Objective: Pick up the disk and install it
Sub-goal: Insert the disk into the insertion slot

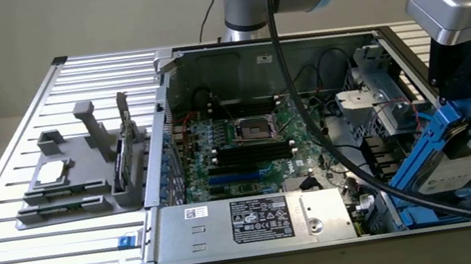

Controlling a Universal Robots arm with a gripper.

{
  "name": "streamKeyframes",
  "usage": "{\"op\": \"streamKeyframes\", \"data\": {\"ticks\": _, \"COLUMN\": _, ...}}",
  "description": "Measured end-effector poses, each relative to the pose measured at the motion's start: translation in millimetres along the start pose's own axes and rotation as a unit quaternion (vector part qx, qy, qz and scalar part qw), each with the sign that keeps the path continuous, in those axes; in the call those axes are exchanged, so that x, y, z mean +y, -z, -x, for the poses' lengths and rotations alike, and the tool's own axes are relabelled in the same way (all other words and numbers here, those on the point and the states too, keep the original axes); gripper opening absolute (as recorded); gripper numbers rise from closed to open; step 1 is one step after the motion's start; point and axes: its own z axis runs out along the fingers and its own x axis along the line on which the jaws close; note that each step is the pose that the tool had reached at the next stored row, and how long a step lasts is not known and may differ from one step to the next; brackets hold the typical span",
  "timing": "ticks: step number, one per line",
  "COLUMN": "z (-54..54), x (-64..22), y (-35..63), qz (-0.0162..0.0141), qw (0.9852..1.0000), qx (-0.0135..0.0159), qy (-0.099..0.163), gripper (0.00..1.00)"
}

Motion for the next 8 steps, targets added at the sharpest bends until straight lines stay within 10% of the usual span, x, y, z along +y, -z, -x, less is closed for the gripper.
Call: {"op": "streamKeyframes", "data": {"ticks": 8, "z": 0.0, "x": 0.0, "y": -0.6, "qz": -0.0001, "qw": 1.0, "qx": -0.0003, "qy": 0.0, "gripper": 0.33}}
